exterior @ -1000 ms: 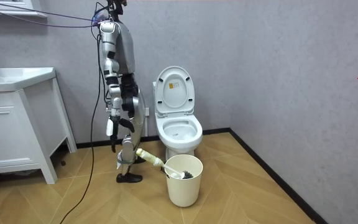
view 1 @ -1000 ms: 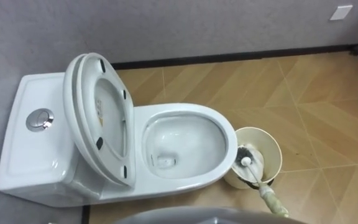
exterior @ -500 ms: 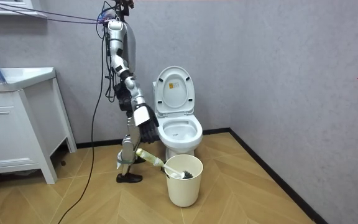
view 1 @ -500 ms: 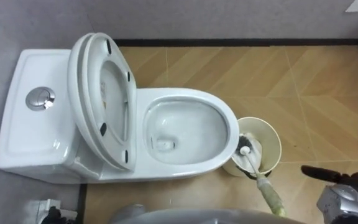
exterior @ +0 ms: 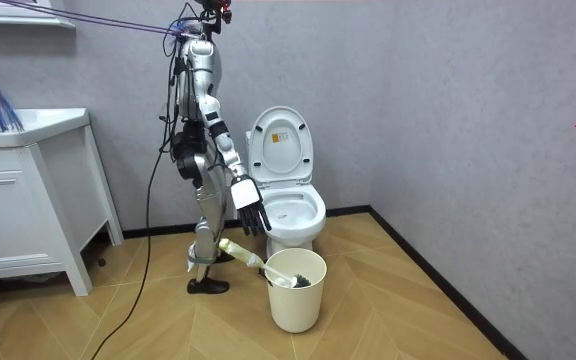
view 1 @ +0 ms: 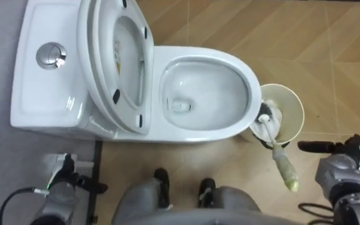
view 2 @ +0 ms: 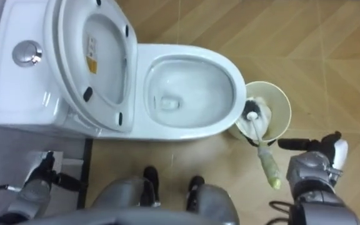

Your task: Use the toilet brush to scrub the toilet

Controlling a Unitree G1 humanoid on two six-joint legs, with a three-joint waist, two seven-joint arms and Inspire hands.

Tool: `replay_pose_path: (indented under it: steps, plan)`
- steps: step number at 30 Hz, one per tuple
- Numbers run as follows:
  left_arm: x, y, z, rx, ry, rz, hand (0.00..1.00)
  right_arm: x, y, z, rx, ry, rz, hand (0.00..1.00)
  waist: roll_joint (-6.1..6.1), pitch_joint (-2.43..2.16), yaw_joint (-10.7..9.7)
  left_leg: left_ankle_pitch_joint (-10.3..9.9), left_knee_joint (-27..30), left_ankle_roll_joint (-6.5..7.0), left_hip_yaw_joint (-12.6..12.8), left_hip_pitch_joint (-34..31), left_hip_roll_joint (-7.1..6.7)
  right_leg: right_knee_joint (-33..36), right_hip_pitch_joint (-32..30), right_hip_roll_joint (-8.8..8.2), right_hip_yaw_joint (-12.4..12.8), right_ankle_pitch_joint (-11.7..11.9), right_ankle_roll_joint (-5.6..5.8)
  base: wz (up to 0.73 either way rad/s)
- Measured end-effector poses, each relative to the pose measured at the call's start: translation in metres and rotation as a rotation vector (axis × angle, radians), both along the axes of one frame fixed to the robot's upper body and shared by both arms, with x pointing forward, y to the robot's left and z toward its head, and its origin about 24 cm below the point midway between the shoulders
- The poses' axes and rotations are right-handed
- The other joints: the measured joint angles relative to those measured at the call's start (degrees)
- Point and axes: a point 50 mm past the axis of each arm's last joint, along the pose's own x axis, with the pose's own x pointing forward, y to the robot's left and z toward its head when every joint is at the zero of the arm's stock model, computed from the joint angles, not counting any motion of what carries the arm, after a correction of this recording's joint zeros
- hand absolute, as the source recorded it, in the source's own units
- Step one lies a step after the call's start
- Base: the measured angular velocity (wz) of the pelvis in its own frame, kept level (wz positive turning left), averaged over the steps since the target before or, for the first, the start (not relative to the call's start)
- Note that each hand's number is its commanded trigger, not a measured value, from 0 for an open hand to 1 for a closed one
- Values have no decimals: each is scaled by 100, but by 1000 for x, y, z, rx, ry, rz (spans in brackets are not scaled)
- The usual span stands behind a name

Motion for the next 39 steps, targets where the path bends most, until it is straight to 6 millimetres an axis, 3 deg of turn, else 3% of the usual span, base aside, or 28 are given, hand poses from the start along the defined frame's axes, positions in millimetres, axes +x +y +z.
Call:
replay_pose_path:
  steps: [4,9,17,22,30,39]
  plan:
    - [23,-12,6,2,-45,-85,0,12,-4,8,-32,-5,44,0,46,58,120,117,-7,20,5,-457,-25,194,-544,-48,-6,33,-19,0]
    - [37,-21,10,-25,-104,-65,0,17,-2,10,-54,11,89,0,35,96,159,135,225,28,1,-999,-29,557,-1154,-143,-11,6,-43,0]
    - [51,-29,17,-42,-167,-75,0,24,1,12,-36,4,103,0,21,161,165,38,952,112,-18,-1897,-138,1523,-2106,-393,-108,-367,-70,11]
    - [47,-22,17,-30,-177,-29,0,29,3,16,-33,-26,119,0,60,167,222,-18,1379,114,-148,-2476,-144,1957,-2600,-462,-176,-493,-94,14]
    - [47,-24,18,-8,-201,-19,0,43,-1,29,-63,-108,132,0,145,161,493,-94,1808,119,-149,-3021,-143,2447,-3158,-546,-160,-592,-140,0]
    - [36,-26,13,15,-181,-24,0,33,-2,23,-53,-93,115,0,197,151,578,-87,1973,108,-137,-3360,-148,2700,-3520,-566,-136,-648,-204,1]
